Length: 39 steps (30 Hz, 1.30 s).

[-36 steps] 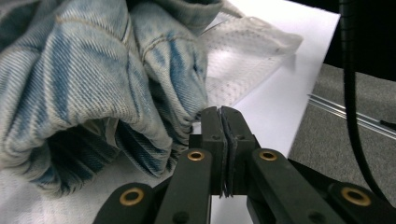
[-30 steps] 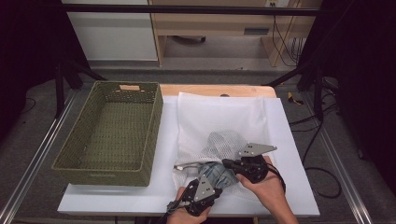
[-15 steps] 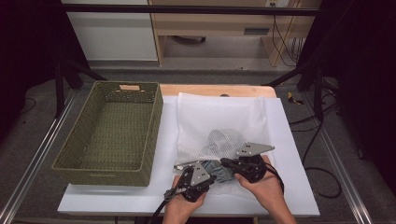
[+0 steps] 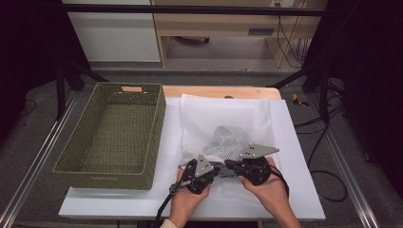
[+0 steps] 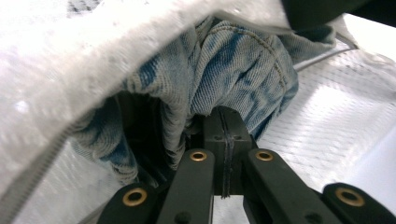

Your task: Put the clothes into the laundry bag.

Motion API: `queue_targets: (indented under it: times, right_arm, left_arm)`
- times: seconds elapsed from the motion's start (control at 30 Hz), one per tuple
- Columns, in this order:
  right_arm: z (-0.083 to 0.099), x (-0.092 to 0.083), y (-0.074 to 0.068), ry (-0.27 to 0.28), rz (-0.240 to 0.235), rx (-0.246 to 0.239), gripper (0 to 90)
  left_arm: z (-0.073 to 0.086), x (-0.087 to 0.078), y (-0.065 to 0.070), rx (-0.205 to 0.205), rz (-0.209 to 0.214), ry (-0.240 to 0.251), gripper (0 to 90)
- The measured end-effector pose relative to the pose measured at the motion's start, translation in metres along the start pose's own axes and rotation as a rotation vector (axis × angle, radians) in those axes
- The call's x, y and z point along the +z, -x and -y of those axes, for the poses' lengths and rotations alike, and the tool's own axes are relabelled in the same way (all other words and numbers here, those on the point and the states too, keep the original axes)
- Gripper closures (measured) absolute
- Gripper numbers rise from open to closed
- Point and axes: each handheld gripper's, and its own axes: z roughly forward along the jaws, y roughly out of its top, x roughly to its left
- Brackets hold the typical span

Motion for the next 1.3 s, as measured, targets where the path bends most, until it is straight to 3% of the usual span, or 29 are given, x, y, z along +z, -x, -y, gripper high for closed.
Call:
queue_targets:
  times: [0.8,1.3]
  right_arm:
    - [0.0017,0.0040,-0.0010,-0.012,0.005,-0.003,90.0]
    - [0.0040,0.0052,0.0010,-0.017,0.006,0.004,90.0]
  left_arm:
    - [-0.0065,0.0080,-0.0087,-0.009,-0.025,-0.013,90.0]
    - [0.0031,0.0024,-0.0031,-0.009,-0.012,-0.015,90.0]
